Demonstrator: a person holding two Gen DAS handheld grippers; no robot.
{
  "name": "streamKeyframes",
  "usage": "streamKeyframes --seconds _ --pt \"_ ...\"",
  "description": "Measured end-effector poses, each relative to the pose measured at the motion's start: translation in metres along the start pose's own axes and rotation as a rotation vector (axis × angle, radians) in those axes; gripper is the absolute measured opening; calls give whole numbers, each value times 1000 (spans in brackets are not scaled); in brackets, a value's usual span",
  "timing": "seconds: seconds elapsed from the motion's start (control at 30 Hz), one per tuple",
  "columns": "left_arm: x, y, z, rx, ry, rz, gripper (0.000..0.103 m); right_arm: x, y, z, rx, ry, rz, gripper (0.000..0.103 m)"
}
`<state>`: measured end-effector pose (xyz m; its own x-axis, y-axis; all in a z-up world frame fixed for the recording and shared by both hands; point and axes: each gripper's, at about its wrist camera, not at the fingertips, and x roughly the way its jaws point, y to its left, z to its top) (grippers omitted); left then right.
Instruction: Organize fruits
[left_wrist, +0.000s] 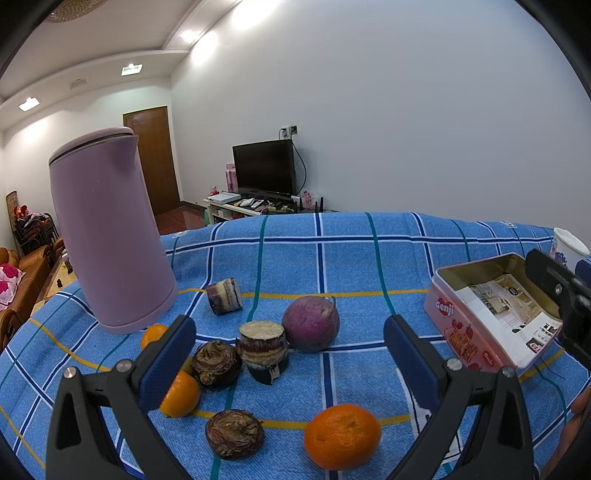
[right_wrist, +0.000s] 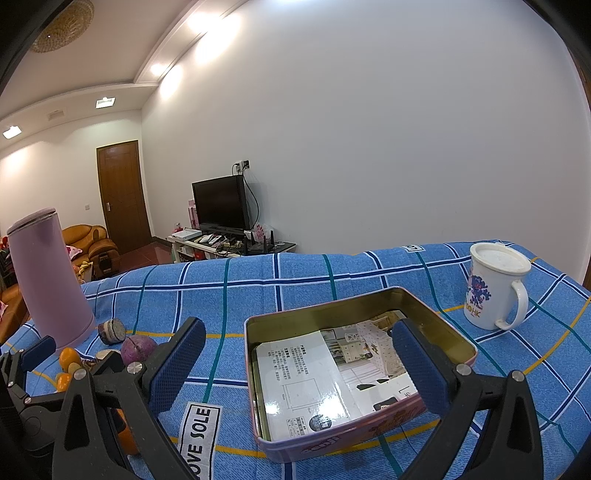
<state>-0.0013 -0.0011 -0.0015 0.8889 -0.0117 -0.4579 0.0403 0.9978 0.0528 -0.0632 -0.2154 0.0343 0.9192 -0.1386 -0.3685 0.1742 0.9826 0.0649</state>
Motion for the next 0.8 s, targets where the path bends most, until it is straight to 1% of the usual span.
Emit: streamKeyframes --seconds 0.57,0.7,0.8 --pt "-1 3 -2 -18 14 -16 103 3 4 0 -17 -5 14 102" --pt "-4 7 -3 -25 15 -5 103 2 7 -1 -25 -6 34 102" --pt "-6 14 -4 -9 27 -5 103 0 11 -2 -31 -5 64 102"
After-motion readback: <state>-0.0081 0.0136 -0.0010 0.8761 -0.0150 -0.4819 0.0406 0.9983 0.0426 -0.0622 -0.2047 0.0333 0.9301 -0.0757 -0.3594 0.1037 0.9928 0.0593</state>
